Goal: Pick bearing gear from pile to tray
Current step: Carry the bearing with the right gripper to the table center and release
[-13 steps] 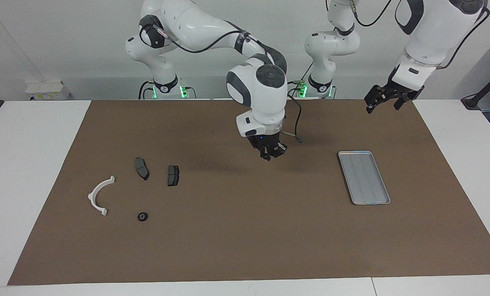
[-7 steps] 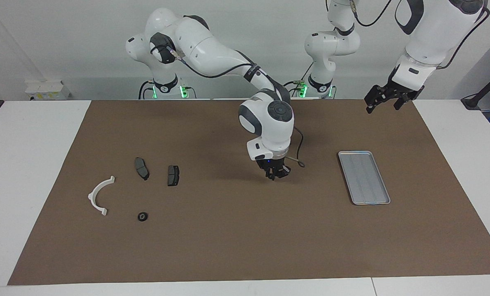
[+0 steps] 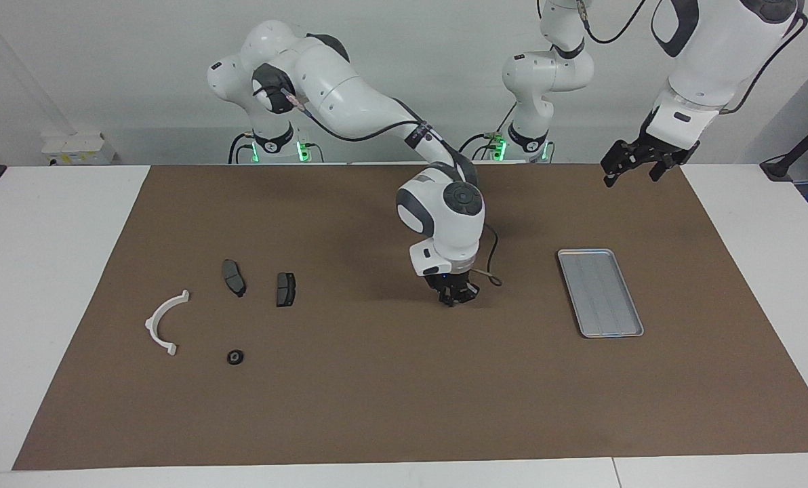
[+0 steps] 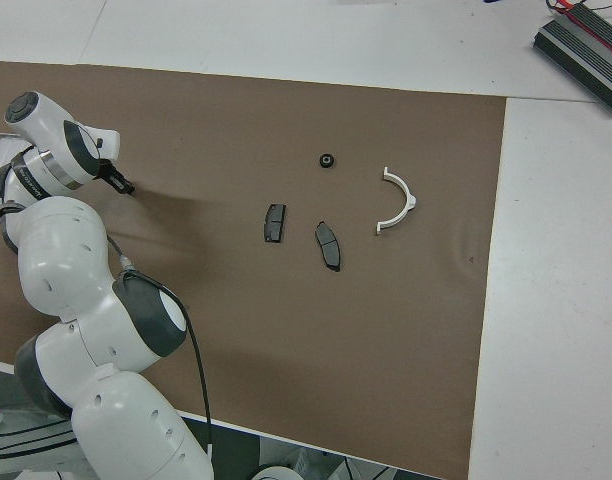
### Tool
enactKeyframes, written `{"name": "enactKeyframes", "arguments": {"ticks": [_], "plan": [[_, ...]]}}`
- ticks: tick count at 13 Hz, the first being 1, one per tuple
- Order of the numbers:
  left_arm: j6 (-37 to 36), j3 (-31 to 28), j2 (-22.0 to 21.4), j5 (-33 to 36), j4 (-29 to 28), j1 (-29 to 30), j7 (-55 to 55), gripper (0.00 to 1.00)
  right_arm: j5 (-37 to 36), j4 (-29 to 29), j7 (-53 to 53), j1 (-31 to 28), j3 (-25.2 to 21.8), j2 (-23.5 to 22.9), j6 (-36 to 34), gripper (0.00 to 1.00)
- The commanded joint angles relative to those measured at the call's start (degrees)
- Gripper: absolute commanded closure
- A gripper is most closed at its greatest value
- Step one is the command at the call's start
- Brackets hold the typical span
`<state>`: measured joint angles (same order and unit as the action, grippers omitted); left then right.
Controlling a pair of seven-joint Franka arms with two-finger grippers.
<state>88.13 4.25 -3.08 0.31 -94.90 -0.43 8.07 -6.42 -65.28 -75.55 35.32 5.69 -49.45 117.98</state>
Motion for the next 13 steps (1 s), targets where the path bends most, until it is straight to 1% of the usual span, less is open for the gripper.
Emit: {"name": "enactKeyframes", "arguments": {"ticks": [1, 2, 3, 4, 5, 6, 7, 9, 11, 13], "plan": [[0.4, -0.2, -1.5, -0.7, -1.6, -0.1, -0.1, 0.00, -1.2, 0.1, -1.0, -0.1, 0.4, -0.4, 1.6, 1.00], [0.4, -0.2, -1.5, -0.7, -1.6, -0.1, -0.1, 0.00, -1.2, 0.1, -1.0, -0.2, 0.4, -0.4, 1.4, 0.80], [0.4, -0.2, -1.5, -0.7, -1.6, -0.1, -0.1, 0.00, -1.7, 0.1, -1.0, -0.2, 0.2, -0.4, 0.9, 0.01], [0.4, -0.2, -1.5, -0.7, -1.6, 0.0, -0.1, 0.00, -1.9, 0.5, -1.0, -0.2, 0.0, -0.3, -0.2, 0.00], [0.4, -0.2, -1.5, -0.7, -1.6, -0.1, -0.1, 0.00, -1.9, 1.0, -0.7, -0.9, -0.2, 0.3, -2.6, 0.00], [0.4, -0.2, -1.5, -0.7, -1.6, -0.1, -0.1, 0.00, -1.9, 2.1, -0.1, -2.1, -0.3, 0.9, -5.2, 0.00], [0.4, -0.2, -1.5, -0.7, -1.6, -0.1, -0.1, 0.00, -1.9, 3.0, 2.0, -4.7, 0.1, 2.3, -7.7, 0.00], [0.4, -0.2, -1.5, -0.7, -1.6, 0.0, -0.1, 0.00, -1.1, 3.1, 14.0, -10.1, 0.4, 6.9, -12.8, 0.00], [0.3, -0.1, -1.5, -0.7, -1.6, -0.1, -0.1, 0.00, -0.1, 3.1, 30.1, -16.0, 0.3, 10.8, -18.4, 0.00], [1.2, 0.0, -1.5, -0.7, -1.8, -0.4, 0.9, 0.00, -0.2, 3.0, 43.1, -21.8, 0.2, 12.7, -21.2, 0.00]]}}
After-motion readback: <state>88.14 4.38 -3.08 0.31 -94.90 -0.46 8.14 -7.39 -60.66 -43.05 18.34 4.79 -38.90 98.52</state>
